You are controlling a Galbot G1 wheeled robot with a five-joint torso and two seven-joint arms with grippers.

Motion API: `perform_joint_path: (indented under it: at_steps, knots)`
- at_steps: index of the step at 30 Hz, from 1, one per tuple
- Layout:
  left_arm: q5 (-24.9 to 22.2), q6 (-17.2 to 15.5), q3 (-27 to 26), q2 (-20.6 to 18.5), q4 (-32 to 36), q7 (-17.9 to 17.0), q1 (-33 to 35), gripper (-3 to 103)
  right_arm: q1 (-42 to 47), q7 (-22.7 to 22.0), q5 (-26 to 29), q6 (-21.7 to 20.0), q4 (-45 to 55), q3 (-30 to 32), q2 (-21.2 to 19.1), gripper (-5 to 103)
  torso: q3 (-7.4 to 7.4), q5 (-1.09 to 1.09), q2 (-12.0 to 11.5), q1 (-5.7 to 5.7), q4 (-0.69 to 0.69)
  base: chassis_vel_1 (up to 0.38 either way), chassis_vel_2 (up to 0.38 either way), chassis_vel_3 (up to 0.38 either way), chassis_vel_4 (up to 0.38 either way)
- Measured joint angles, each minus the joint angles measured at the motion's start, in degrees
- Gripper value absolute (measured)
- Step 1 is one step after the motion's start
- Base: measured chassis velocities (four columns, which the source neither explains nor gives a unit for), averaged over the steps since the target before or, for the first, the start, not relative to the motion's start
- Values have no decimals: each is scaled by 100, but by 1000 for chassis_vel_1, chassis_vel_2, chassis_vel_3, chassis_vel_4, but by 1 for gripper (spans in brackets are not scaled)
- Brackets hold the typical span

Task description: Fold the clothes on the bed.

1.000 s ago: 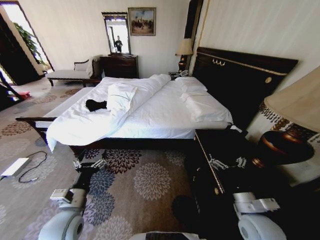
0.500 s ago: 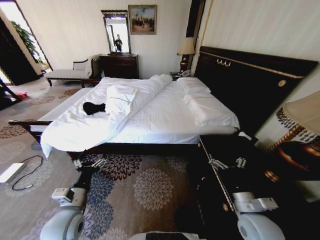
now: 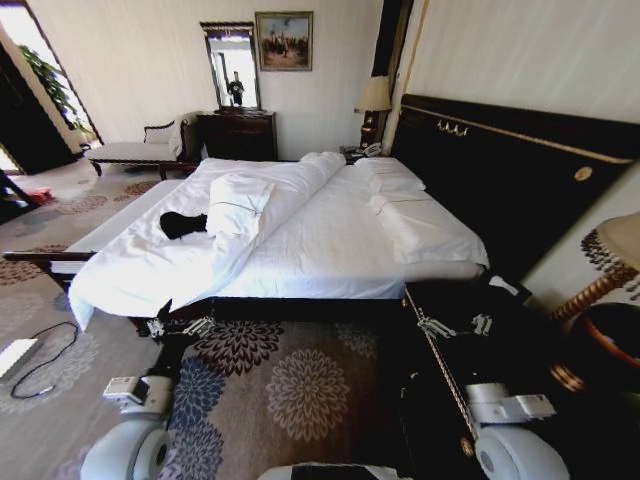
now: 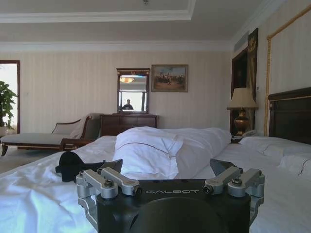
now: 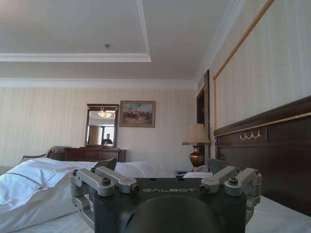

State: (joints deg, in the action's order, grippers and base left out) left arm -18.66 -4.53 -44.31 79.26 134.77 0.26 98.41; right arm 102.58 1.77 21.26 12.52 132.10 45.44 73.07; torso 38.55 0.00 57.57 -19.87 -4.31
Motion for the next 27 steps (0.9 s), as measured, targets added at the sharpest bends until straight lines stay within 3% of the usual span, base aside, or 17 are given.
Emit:
perform_joint_path:
  at_steps: [27]
  knots:
    - [17, 35, 26, 32, -74, 19, -5, 100, -89, 2, -15, 6, -125, -52, 16, 100, 0, 0, 0, 0, 0, -125, 128, 130, -126]
